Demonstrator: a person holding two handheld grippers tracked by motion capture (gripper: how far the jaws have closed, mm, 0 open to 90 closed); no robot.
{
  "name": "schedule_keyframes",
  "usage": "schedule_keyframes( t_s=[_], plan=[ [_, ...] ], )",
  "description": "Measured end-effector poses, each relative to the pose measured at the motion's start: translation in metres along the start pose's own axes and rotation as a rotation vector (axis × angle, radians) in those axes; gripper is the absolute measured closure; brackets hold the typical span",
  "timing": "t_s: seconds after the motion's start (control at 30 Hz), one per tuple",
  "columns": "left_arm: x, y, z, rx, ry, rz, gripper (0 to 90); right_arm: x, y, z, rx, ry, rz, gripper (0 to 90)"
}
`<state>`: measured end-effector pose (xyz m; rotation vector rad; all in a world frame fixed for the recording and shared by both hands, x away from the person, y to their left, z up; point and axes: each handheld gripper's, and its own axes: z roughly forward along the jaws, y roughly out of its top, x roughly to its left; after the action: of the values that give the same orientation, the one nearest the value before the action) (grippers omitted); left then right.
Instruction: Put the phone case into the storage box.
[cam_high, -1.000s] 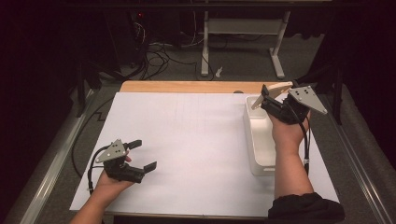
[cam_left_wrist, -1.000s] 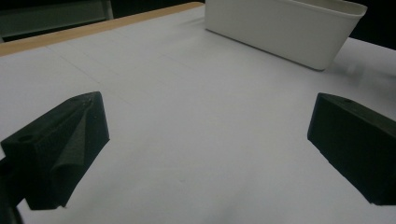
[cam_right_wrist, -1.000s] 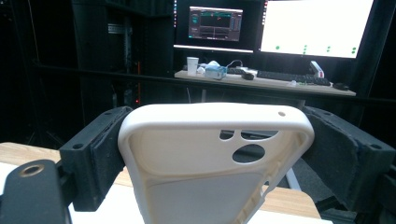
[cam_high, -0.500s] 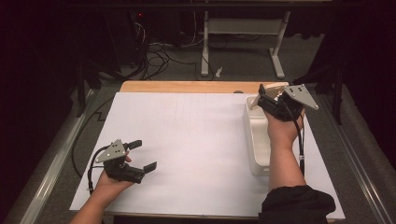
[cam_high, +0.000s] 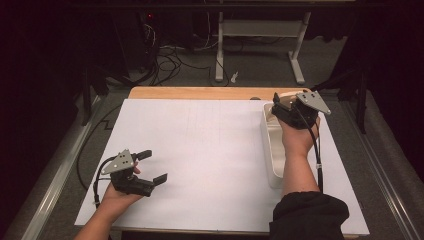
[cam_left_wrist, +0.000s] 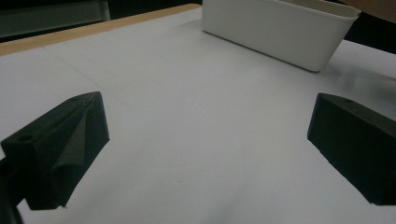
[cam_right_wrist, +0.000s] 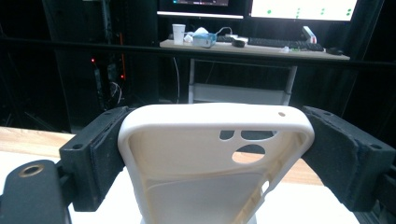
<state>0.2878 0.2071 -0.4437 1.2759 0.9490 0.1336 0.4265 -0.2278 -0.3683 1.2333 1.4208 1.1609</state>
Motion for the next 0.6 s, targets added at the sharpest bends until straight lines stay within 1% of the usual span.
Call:
schedule_keyframes(
  t_s=[0.37,0.6],
  plan=[
    [0.000,-0.001,0.000,0.003,-0.002,0.002,0.0,0.002,-0.009,0.009,0.052,-0.004,0.009,12.7],
    [0.000,-0.001,0.000,0.004,0.000,-0.001,0.0,0.004,-0.013,0.013,0.068,-0.007,0.008,12.7]
  ],
)
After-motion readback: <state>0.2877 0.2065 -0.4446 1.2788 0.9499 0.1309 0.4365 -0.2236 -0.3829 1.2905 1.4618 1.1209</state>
